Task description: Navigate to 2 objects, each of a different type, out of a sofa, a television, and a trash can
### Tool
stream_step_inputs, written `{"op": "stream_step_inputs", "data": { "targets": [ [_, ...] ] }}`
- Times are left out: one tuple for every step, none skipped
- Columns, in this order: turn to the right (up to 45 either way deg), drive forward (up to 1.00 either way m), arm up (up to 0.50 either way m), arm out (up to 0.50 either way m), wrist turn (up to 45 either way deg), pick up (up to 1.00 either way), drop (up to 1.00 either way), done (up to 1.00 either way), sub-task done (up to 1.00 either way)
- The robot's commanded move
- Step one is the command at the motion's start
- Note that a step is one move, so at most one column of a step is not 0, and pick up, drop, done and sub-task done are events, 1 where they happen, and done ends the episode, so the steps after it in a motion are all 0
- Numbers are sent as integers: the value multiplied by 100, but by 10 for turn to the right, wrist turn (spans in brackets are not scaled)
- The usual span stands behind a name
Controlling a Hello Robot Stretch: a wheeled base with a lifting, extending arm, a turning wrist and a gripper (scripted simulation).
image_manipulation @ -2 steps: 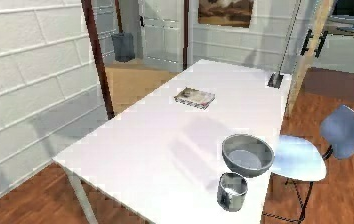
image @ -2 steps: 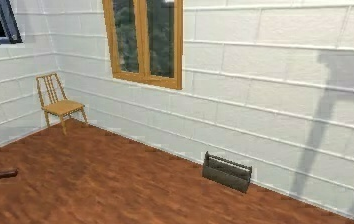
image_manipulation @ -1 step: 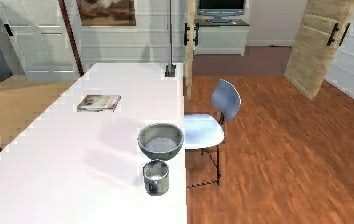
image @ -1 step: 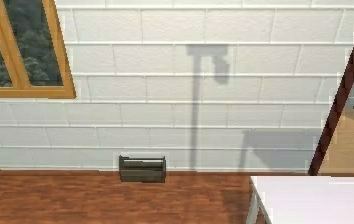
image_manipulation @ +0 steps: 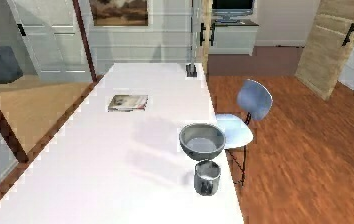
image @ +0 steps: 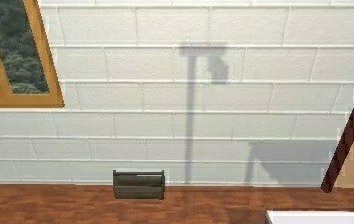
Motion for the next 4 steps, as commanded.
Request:
{"op": "stream_step_inputs", "data": {
  "targets": [
    [-450,0,0,0,0,0,0,0,0],
    [-420,0,0,0,0,0,0,0,0],
    [0,5,0,0,0,0,0,0,0],
    [-450,0,0,0,0,0,0,0,0]
  ]
}}
